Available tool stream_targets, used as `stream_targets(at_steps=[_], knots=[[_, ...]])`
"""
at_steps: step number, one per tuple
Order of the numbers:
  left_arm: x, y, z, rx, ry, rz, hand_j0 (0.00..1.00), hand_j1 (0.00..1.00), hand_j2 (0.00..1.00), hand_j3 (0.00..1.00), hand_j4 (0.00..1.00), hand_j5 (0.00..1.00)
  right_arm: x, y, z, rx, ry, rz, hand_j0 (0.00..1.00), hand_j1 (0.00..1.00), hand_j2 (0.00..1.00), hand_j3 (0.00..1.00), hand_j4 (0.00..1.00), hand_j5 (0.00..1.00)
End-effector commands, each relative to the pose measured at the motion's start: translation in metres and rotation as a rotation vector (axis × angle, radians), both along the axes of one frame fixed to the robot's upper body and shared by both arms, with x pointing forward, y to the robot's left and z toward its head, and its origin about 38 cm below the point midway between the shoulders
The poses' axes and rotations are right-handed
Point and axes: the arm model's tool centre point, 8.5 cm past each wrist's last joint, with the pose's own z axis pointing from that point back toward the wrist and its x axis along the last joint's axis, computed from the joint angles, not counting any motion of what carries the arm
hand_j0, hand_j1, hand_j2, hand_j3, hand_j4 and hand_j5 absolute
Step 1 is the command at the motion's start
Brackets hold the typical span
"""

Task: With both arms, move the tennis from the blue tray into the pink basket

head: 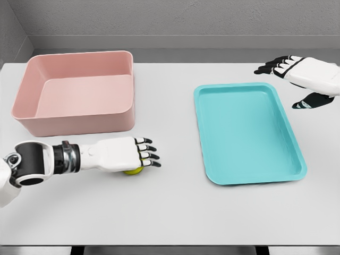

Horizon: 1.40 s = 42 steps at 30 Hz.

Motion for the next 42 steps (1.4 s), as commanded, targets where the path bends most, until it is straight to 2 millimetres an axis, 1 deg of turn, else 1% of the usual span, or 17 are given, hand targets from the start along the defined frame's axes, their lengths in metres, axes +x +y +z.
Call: stream_targets(at_steps=[1,3,4,12,13,14,17,19,22,24,26,28,30,31,35,38,42], knots=[[-0.002,-0.002,-0.003,0.003,0.013,-0.006,0.85,0.85,0.85,0.85,0.85,0.85,0.000,0.000,0.000,0.004,0.001,-0.001,1.00,1.00,1.00,1.00,1.00,1.00],[-0.002,-0.001,-0.002,0.005,0.010,-0.006,0.81,0.81,0.81,0.81,0.81,0.81,0.000,0.000,0.000,0.004,0.001,-0.001,1.00,1.00,1.00,1.00,1.00,1.00],[-0.001,-0.001,-0.002,0.006,0.009,-0.006,0.78,0.78,0.78,0.78,0.78,0.78,0.000,0.000,0.000,0.004,0.001,-0.001,1.00,1.00,1.00,1.00,1.00,1.00],[-0.003,0.001,-0.007,0.048,0.017,-0.004,0.61,0.61,0.61,0.61,0.61,0.61,0.000,0.000,0.001,0.002,0.000,-0.001,1.00,1.00,1.00,1.00,1.00,1.00],[-0.002,0.002,-0.006,0.051,0.016,-0.002,0.61,0.61,0.61,0.61,0.61,0.61,0.000,0.000,0.001,0.002,0.000,-0.001,1.00,1.00,1.00,1.00,1.00,1.00],[-0.002,0.003,-0.007,0.064,0.019,0.000,0.58,0.58,0.58,0.58,0.58,0.58,0.000,0.000,0.001,0.002,0.000,-0.001,1.00,1.00,1.00,1.00,1.00,1.00],[0.000,0.003,-0.005,0.061,0.014,0.001,0.44,0.44,0.44,0.44,0.44,0.44,-0.001,-0.001,0.003,0.004,-0.006,-0.002,1.00,1.00,1.00,1.00,1.00,1.00],[0.001,0.002,-0.002,0.052,0.016,0.001,0.33,0.33,0.33,0.33,0.33,0.33,-0.001,0.000,0.003,0.003,-0.007,-0.001,1.00,1.00,1.00,1.00,1.00,1.00],[0.001,0.000,-0.001,0.036,0.025,-0.001,0.19,0.19,0.19,0.19,0.19,0.19,-0.001,0.000,0.003,0.004,-0.008,0.000,1.00,1.00,1.00,1.00,1.00,1.00],[0.003,-0.002,0.002,0.026,0.020,-0.003,0.13,0.13,0.13,0.13,0.13,0.13,-0.001,-0.001,0.004,0.004,-0.010,-0.003,1.00,1.00,1.00,1.00,1.00,1.00],[0.004,-0.006,0.008,-0.012,0.035,-0.007,0.10,0.10,0.10,0.10,0.10,0.10,-0.001,-0.001,0.004,0.004,-0.010,-0.003,1.00,1.00,1.00,1.00,1.00,1.00],[0.006,-0.006,0.012,-0.025,0.037,-0.005,0.10,0.10,0.10,0.10,0.10,0.10,-0.001,-0.001,0.004,0.003,-0.010,-0.002,1.00,1.00,1.00,1.00,1.00,1.00],[0.012,-0.003,0.023,-0.044,0.018,0.008,0.10,0.10,0.10,0.10,0.10,0.10,-0.001,-0.001,0.004,0.003,-0.010,-0.002,1.00,1.00,1.00,1.00,1.00,1.00],[0.012,-0.003,0.024,-0.050,0.019,0.009,0.10,0.10,0.10,0.10,0.10,0.10,-0.001,-0.001,0.004,0.003,-0.010,-0.002,1.00,1.00,1.00,1.00,1.00,1.00],[0.018,-0.017,0.040,-0.116,0.009,-0.013,0.10,0.10,0.10,0.10,0.10,0.10,-0.001,-0.001,0.004,0.003,-0.010,-0.002,1.00,1.00,1.00,1.00,1.00,1.00],[0.021,-0.023,0.050,-0.154,0.009,-0.025,0.10,0.10,0.10,0.10,0.10,0.10,-0.001,-0.002,0.004,0.003,-0.010,-0.003,1.00,1.00,1.00,1.00,1.00,1.00],[0.029,-0.022,0.077,-0.228,-0.001,-0.025,0.11,0.11,0.11,0.11,0.11,0.11,-0.001,-0.001,0.004,0.003,-0.010,-0.002,1.00,1.00,1.00,1.00,1.00,1.00]])
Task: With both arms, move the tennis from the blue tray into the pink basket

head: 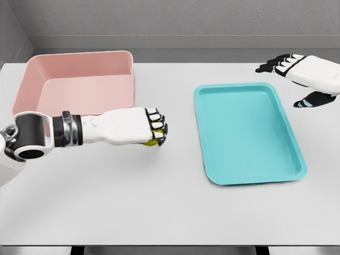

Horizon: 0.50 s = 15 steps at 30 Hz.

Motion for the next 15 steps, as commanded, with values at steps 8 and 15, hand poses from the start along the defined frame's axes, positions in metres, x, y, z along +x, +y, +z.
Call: stream_targets(at_steps=[8,15], knots=[[0.022,0.037,0.065,-0.171,-0.070,0.105,0.11,0.11,0.11,0.11,0.11,0.11,0.000,0.000,0.000,0.004,0.001,-0.001,1.00,1.00,1.00,1.00,1.00,1.00],[0.042,0.099,0.098,-0.196,-0.150,0.280,0.12,0.12,0.12,0.12,0.12,0.12,0.000,0.000,0.001,0.003,0.000,0.000,1.00,1.00,1.00,1.00,1.00,1.00]])
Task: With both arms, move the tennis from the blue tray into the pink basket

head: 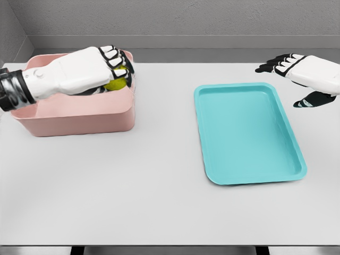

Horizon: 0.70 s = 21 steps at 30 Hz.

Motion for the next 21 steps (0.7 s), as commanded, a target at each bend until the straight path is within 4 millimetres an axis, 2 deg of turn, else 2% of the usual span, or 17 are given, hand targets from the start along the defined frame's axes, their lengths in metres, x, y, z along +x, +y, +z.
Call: stream_targets(at_steps=[1,4,9,14,17,18,21], knots=[[0.011,0.031,0.010,-0.018,-0.001,0.092,0.12,0.12,0.12,0.12,0.12,0.12,0.000,0.000,0.000,0.003,0.001,-0.001,1.00,1.00,1.00,1.00,1.00,1.00],[0.028,0.055,-0.011,0.048,0.036,0.194,0.12,0.12,0.12,0.12,0.12,0.12,0.000,0.000,0.000,0.003,0.001,-0.001,1.00,1.00,1.00,1.00,1.00,1.00],[0.046,0.074,-0.046,0.140,0.089,0.298,0.13,0.13,0.13,0.13,0.13,0.13,0.000,0.000,0.000,0.003,0.001,-0.001,1.00,1.00,1.00,1.00,1.00,1.00],[0.056,0.068,-0.088,0.228,0.155,0.324,0.13,0.13,0.13,0.13,0.13,0.13,0.000,0.000,0.000,0.003,0.001,-0.001,1.00,1.00,1.00,1.00,1.00,1.00],[0.060,0.064,-0.093,0.231,0.163,0.324,0.16,0.16,0.16,0.16,0.16,0.16,0.000,-0.001,0.000,0.004,0.002,-0.002,1.00,1.00,1.00,1.00,1.00,1.00],[0.060,0.065,-0.093,0.239,0.161,0.327,0.22,0.22,0.22,0.22,0.22,0.22,0.000,-0.001,0.000,0.004,0.002,-0.002,1.00,1.00,1.00,1.00,1.00,1.00],[0.060,0.066,-0.095,0.251,0.160,0.333,0.82,0.82,0.82,0.82,0.82,0.82,0.000,-0.001,0.000,0.004,0.002,-0.002,1.00,1.00,1.00,1.00,1.00,1.00]])
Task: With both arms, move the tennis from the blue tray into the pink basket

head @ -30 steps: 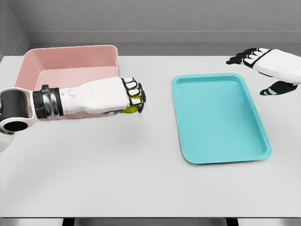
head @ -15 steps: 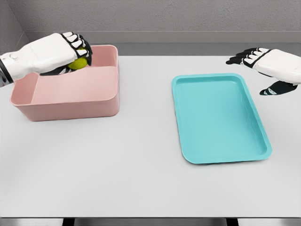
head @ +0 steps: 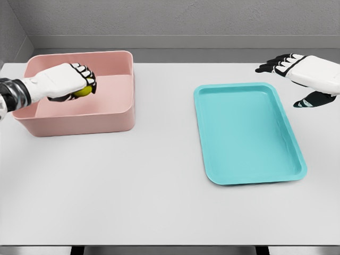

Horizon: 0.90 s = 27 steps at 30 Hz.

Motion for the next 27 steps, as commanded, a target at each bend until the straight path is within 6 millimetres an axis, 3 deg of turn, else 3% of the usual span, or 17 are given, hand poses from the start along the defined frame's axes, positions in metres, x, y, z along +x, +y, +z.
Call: stream_targets(at_steps=[1,3,9,12,15,20,27], knots=[[0.003,0.004,-0.003,0.001,0.011,0.017,0.95,0.95,0.95,0.95,0.95,0.95,0.000,0.000,0.000,0.003,0.001,-0.001,1.00,1.00,1.00,1.00,1.00,1.00],[0.005,0.005,-0.001,0.003,0.007,0.021,1.00,1.00,1.00,1.00,1.00,1.00,0.000,0.000,0.000,0.005,0.001,-0.001,1.00,1.00,1.00,1.00,1.00,1.00],[0.009,0.008,0.008,-0.005,-0.006,0.029,1.00,1.00,1.00,1.00,1.00,1.00,0.000,0.000,0.001,0.003,0.000,0.000,1.00,1.00,1.00,1.00,1.00,1.00],[0.007,0.008,0.026,-0.103,-0.018,0.010,1.00,1.00,1.00,1.00,1.00,1.00,0.000,0.000,0.001,0.003,0.000,0.000,1.00,1.00,1.00,1.00,1.00,1.00],[-0.006,0.007,0.053,-0.174,-0.046,-0.047,1.00,1.00,1.00,1.00,1.00,1.00,0.000,0.000,0.001,0.003,-0.001,-0.001,1.00,1.00,1.00,1.00,1.00,1.00],[-0.021,0.014,0.077,-0.124,-0.102,-0.072,1.00,1.00,1.00,1.00,1.00,1.00,0.000,0.000,0.001,0.002,-0.001,0.001,1.00,1.00,1.00,1.00,1.00,1.00],[-0.046,0.048,0.071,-0.093,-0.088,-0.016,1.00,1.00,1.00,1.00,1.00,1.00,-0.001,0.001,0.001,0.003,-0.001,0.002,1.00,1.00,1.00,1.00,1.00,1.00]])
